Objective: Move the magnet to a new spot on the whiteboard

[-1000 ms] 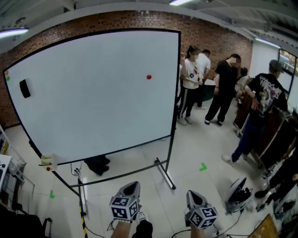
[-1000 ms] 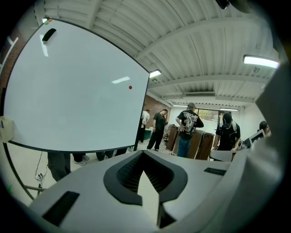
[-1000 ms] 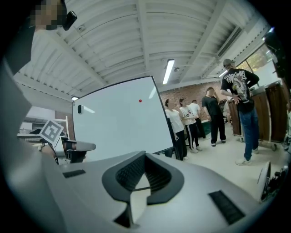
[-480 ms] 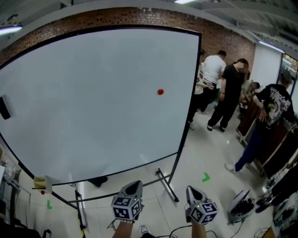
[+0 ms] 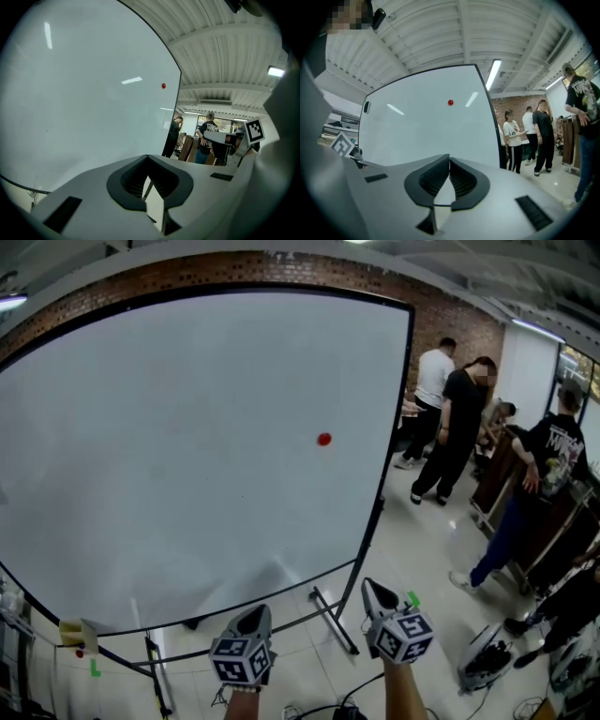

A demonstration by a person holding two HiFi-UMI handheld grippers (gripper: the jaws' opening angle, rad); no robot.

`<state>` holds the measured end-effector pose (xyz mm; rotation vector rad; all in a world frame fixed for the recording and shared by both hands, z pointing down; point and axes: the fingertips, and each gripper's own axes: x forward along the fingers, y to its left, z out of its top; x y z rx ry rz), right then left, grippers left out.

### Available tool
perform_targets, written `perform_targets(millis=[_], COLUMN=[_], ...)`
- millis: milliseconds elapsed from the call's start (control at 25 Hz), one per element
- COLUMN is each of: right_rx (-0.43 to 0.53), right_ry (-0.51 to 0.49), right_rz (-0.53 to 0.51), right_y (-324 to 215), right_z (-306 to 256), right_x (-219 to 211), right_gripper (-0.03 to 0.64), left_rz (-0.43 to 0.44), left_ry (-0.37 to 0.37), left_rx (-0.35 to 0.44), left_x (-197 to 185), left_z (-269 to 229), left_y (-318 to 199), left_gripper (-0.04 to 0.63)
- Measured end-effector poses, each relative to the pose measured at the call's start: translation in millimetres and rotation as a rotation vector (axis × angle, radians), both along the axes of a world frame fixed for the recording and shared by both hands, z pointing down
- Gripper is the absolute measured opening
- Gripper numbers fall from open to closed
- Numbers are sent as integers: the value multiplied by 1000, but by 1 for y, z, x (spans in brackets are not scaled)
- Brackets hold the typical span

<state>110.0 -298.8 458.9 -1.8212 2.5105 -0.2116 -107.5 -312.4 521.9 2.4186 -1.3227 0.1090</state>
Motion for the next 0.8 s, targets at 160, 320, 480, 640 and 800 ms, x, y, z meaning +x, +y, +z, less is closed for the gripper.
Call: perform_targets(millis=[160, 320, 480, 640, 800], right_rx=[57, 123, 220, 271, 284], right_ry=[37, 111, 190, 293, 381], right_rz=[-30, -43, -48, -48, -54], right_y=[-29, -66, -105, -143, -175], right_z=[-37, -79, -137, -182, -208], right_x=[6, 6, -7, -22, -35], right_gripper=[18, 25, 121, 216, 218], left_rz=[-33, -67, -104, -133, -159], left_ry=[4, 4, 3, 6, 6], left_rx=[8, 23, 41, 48, 46], left_x=[0, -3, -7, -7, -4], left_z=[-5, -13, -19, -20, -22], left_y=[-8, -14, -15, -14, -13], left_gripper=[-10, -10, -10, -10, -11])
